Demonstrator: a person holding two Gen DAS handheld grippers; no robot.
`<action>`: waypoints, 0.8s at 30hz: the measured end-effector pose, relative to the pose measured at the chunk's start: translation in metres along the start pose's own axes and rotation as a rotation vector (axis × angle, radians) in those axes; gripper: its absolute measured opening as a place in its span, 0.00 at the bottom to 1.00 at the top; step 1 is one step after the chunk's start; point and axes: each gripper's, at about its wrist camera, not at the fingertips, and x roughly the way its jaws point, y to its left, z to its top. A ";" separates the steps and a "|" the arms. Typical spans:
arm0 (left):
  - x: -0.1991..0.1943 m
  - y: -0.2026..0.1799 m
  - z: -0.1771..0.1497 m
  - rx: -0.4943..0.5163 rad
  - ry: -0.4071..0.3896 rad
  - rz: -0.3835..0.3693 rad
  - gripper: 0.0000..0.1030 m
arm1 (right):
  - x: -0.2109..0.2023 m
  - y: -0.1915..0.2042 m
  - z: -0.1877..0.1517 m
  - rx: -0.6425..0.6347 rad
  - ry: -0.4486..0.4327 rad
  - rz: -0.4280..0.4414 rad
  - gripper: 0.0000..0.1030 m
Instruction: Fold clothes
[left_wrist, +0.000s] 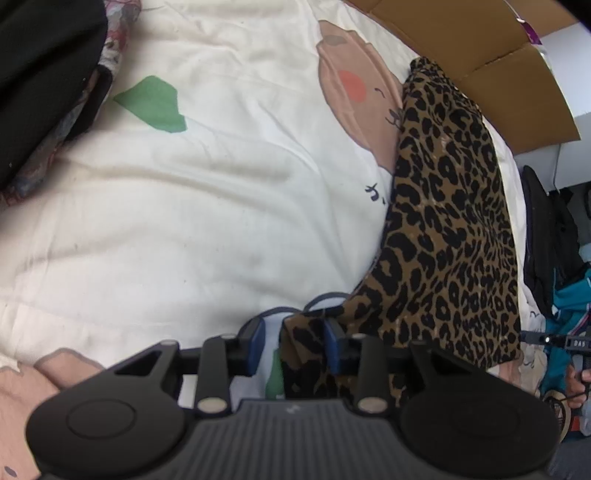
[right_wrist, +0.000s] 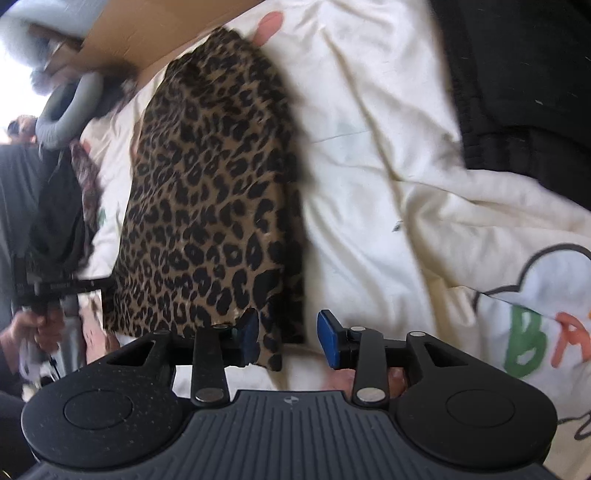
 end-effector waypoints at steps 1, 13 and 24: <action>-0.001 0.000 -0.001 -0.003 -0.001 0.000 0.34 | 0.001 0.003 0.000 -0.018 -0.003 -0.002 0.41; 0.002 -0.007 -0.005 0.000 -0.003 0.003 0.33 | 0.023 0.017 0.008 -0.086 -0.008 0.003 0.00; -0.008 -0.009 0.001 0.010 -0.021 0.008 0.32 | 0.026 0.007 0.010 -0.069 -0.005 -0.029 0.00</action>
